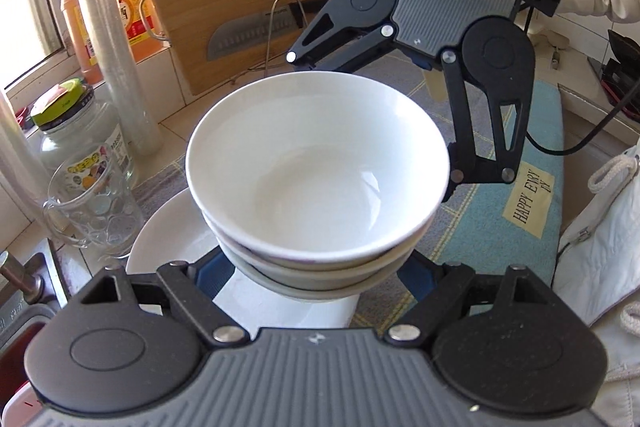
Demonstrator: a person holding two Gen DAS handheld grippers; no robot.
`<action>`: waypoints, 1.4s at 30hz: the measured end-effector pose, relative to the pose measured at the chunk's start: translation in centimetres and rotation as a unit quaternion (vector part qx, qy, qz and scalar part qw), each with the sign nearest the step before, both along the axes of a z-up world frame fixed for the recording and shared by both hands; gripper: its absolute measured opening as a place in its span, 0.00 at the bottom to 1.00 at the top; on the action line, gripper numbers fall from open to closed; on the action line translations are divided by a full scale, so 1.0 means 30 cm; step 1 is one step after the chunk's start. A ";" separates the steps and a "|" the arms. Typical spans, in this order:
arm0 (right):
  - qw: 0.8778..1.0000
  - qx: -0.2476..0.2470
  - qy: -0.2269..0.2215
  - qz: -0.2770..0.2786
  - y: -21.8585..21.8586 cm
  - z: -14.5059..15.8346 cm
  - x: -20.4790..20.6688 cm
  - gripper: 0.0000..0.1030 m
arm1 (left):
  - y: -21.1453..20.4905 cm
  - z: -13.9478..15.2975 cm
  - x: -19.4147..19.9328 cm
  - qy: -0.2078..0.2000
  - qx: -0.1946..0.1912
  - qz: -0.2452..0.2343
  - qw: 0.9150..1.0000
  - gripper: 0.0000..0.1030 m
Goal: Organize plates and bowls
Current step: 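Lift the bowl stack with both tools and carry it over the plate stack, then lower the bowls onto the plates and open both tools, withdrawing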
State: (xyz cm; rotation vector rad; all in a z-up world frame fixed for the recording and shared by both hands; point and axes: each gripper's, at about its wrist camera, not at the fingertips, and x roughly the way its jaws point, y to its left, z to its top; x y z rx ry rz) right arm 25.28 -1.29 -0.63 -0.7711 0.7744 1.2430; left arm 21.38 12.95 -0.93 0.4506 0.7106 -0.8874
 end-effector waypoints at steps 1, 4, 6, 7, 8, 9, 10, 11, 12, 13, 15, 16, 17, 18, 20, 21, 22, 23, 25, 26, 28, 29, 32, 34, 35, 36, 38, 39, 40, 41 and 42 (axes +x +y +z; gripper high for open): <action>1.000 0.000 0.000 0.003 0.018 -0.006 0.013 0.81 | 0.013 -0.003 0.008 0.000 -0.001 0.004 1.000 0.84; 1.000 -0.001 -0.002 0.005 0.053 -0.026 0.042 0.81 | 0.047 -0.016 0.036 0.002 0.001 0.013 1.000 0.84; 1.000 -0.004 0.000 0.005 0.073 -0.042 0.065 0.80 | 0.060 -0.027 0.054 0.003 0.003 0.017 1.000 0.84; 1.000 -0.005 0.002 0.004 0.082 -0.052 0.077 0.80 | 0.066 -0.033 0.062 0.003 0.004 0.018 1.000 0.84; 1.000 -0.005 0.006 0.002 0.089 -0.063 0.095 0.80 | 0.071 -0.038 0.071 0.003 0.005 0.019 1.000 0.84; 1.000 -0.005 0.008 -0.001 0.092 -0.073 0.105 0.80 | 0.074 -0.042 0.078 0.003 0.006 0.020 1.000 0.84; 1.000 -0.005 0.008 -0.003 0.095 -0.080 0.112 0.80 | 0.076 -0.047 0.087 0.003 0.007 0.020 1.000 0.84; 1.000 -0.005 0.009 -0.006 0.097 -0.087 0.119 0.80 | 0.082 -0.052 0.097 0.004 0.008 0.020 1.000 0.84; 1.000 -0.005 0.009 -0.007 0.098 -0.094 0.124 0.80 | 0.085 -0.056 0.105 0.005 0.009 0.021 1.000 0.84; 1.000 -0.006 0.010 -0.009 0.099 -0.099 0.129 0.80 | 0.087 -0.061 0.112 0.007 0.009 0.021 1.000 0.84; 1.000 -0.007 0.012 -0.013 0.105 -0.111 0.141 0.80 | 0.093 -0.070 0.121 0.008 0.009 0.022 1.000 0.84; 1.000 -0.007 0.014 -0.015 0.103 -0.114 0.144 0.80 | 0.093 -0.075 0.124 0.009 0.009 0.022 1.000 0.84; 1.000 -0.008 0.015 -0.016 0.104 -0.118 0.148 0.80 | 0.091 -0.080 0.126 0.010 0.009 0.022 1.000 0.84; 1.000 -0.008 0.016 -0.018 0.105 -0.121 0.151 0.80 | 0.091 -0.083 0.128 0.010 0.009 0.022 1.000 0.84; 1.000 -0.007 0.021 -0.022 0.103 -0.125 0.159 0.80 | 0.093 -0.085 0.129 0.011 0.008 0.022 1.000 0.84; 0.999 -0.007 0.023 -0.024 0.103 -0.128 0.162 0.80 | 0.094 -0.087 0.131 0.012 0.008 0.023 1.000 0.84; 0.999 -0.007 0.025 -0.026 0.103 -0.130 0.165 0.80 | 0.095 -0.089 0.134 0.014 0.007 0.024 1.000 0.84; 0.999 -0.006 0.027 -0.029 0.102 -0.132 0.168 0.80 | 0.096 -0.090 0.136 0.017 0.006 0.027 0.999 0.84; 0.999 -0.005 0.030 -0.034 0.099 -0.133 0.174 0.79 | 0.101 -0.096 0.144 0.022 0.001 0.034 0.999 0.84; 0.999 -0.004 0.033 -0.037 0.097 -0.134 0.180 0.78 | 0.103 -0.098 0.152 0.025 -0.003 0.038 0.999 0.84; 0.999 -0.001 0.035 -0.042 0.094 -0.133 0.187 0.78 | 0.109 -0.100 0.154 0.027 -0.008 0.044 0.999 0.84; 0.998 0.000 0.035 -0.043 0.092 -0.132 0.187 0.78 | 0.110 -0.101 0.154 0.025 -0.009 0.045 0.999 0.84; 0.999 -0.002 0.029 -0.044 0.092 -0.131 0.178 0.78 | 0.105 -0.102 0.156 0.023 -0.006 0.047 0.999 0.84; 0.999 -0.003 0.027 -0.042 0.093 -0.129 0.170 0.78 | 0.102 -0.102 0.152 0.022 -0.004 0.047 0.999 0.84; 0.999 -0.003 0.028 -0.042 0.094 -0.129 0.170 0.78 | 0.100 -0.102 0.152 0.021 -0.003 0.047 0.999 0.84; 0.999 -0.003 0.028 -0.042 0.094 -0.129 0.170 0.78 | 0.099 -0.103 0.151 0.020 -0.003 0.047 0.999 0.84; 0.999 -0.003 0.027 -0.044 0.094 -0.129 0.169 0.78 | 0.103 -0.104 0.152 0.021 -0.005 0.047 0.999 0.84; 0.999 -0.002 0.027 -0.045 0.095 -0.129 0.169 0.78 | 0.104 -0.104 0.156 0.022 -0.006 0.046 0.999 0.84; 0.999 -0.002 0.027 -0.045 0.095 -0.130 0.169 0.78 | 0.103 -0.104 0.157 0.021 -0.005 0.046 0.999 0.84; 0.999 -0.002 0.025 -0.046 0.095 -0.131 0.168 0.78 | 0.102 -0.104 0.157 0.020 -0.004 0.047 0.999 0.85; 0.999 -0.002 0.023 -0.047 0.094 -0.132 0.166 0.78 | 0.101 -0.103 0.156 0.018 -0.003 0.047 0.999 0.85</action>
